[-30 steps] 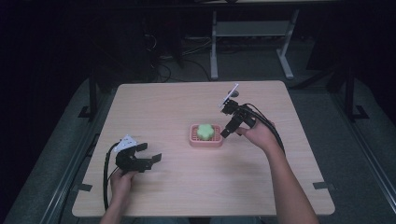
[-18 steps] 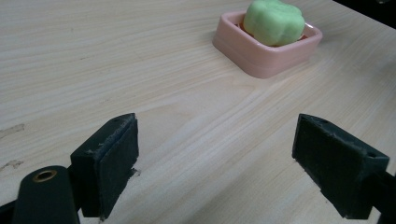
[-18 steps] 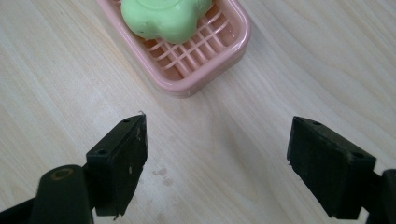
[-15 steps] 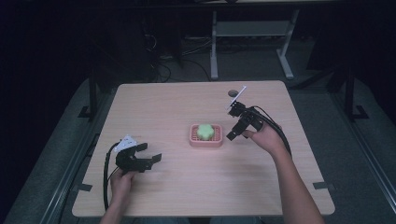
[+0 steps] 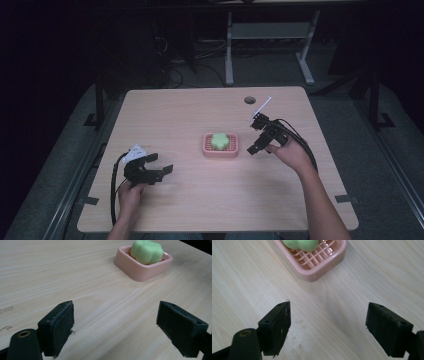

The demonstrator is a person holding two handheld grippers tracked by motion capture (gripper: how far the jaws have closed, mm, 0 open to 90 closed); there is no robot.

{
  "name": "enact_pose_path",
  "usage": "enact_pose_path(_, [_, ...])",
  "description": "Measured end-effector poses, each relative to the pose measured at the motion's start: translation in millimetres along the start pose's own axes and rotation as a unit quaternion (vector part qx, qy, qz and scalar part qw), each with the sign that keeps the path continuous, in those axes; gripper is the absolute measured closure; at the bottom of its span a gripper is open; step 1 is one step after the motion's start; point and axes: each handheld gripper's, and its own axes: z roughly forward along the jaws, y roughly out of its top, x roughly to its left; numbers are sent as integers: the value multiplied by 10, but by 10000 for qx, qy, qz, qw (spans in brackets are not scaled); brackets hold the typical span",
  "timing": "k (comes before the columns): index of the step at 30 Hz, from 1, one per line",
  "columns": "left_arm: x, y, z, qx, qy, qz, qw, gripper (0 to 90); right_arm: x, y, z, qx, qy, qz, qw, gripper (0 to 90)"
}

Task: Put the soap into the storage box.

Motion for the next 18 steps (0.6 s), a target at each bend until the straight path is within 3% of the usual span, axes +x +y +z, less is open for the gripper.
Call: enact_pose_path(18, [0, -1, 5, 7, 3, 38, 10000, 143, -57, -346, -39, -132, 26, 184, 9997, 198])
